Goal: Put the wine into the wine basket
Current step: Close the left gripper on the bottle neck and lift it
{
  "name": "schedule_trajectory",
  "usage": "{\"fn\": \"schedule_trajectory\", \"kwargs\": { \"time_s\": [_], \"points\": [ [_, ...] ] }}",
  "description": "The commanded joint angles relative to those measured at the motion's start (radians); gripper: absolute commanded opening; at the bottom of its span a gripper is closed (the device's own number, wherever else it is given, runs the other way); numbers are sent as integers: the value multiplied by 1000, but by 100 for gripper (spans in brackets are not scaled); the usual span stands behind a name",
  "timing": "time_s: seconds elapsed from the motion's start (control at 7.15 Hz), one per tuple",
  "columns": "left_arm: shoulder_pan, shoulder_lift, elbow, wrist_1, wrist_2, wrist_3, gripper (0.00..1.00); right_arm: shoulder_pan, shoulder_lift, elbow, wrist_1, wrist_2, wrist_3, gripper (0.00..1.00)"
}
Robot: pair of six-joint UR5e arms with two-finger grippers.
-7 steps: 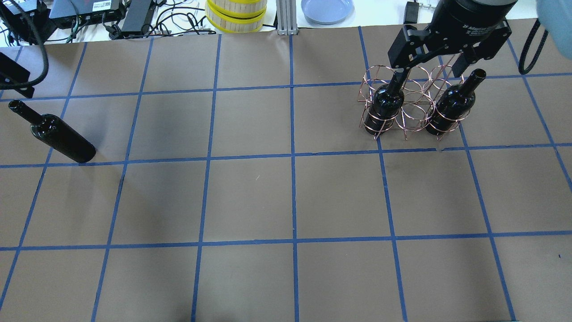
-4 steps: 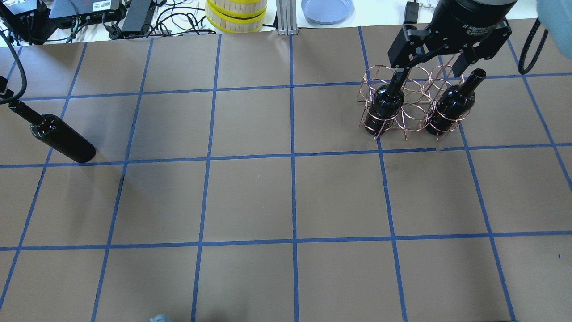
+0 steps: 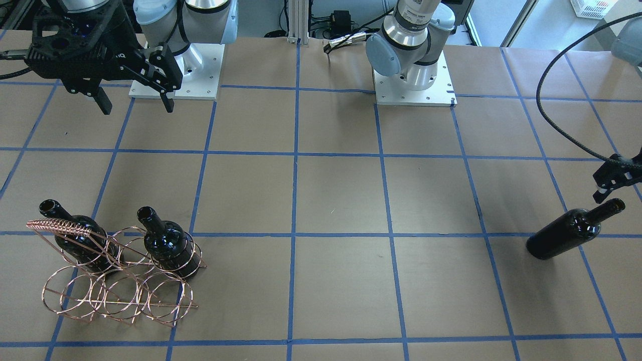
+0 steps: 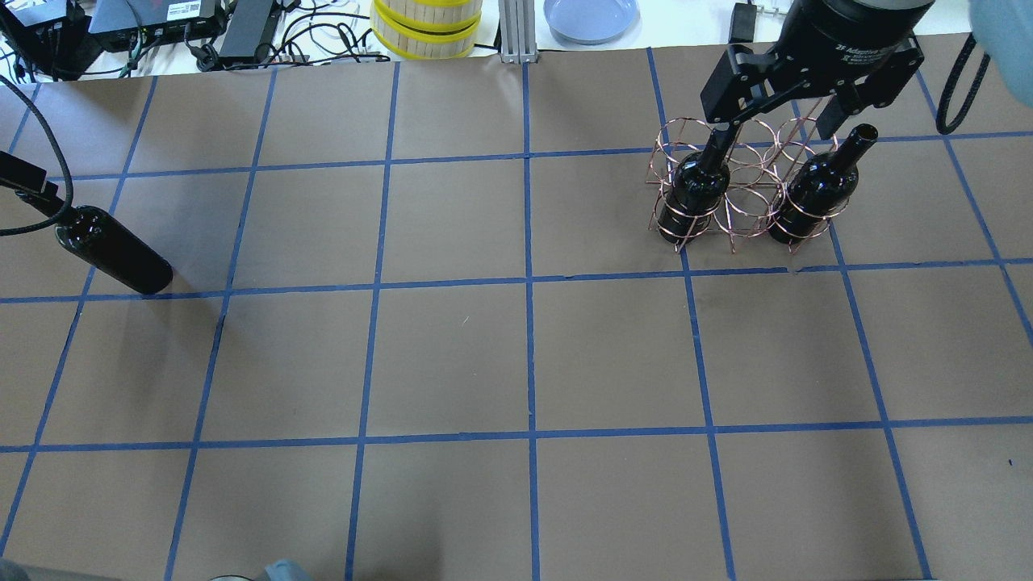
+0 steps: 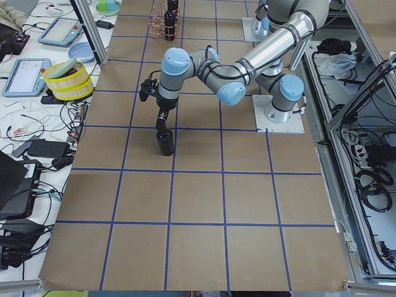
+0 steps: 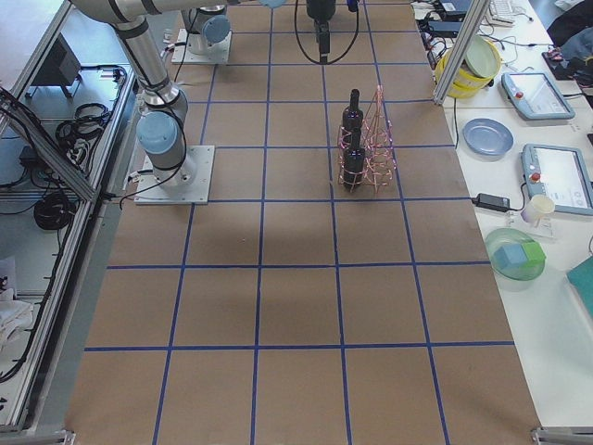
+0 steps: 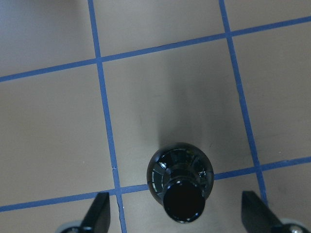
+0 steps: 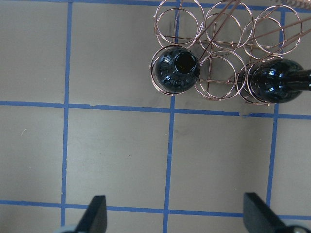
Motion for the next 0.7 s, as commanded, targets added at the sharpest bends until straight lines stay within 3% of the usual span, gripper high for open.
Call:
{"fn": "schedule_trajectory", "kwargs": {
  "time_s": [0.0, 0.28, 0.42, 0.56],
  "points": [
    [2, -43, -19, 22, -42, -6, 95, 0, 0, 0, 0, 0, 0, 100],
    [2, -50, -30, 29, -40, 0, 94, 0, 0, 0, 0, 0, 0, 100],
    [2, -50, -30, 26, -37, 4, 85, 0, 0, 0, 0, 0, 0, 100],
    [2, -49, -30, 25, -34, 6, 68, 0, 0, 0, 0, 0, 0, 100]
  ]
}}
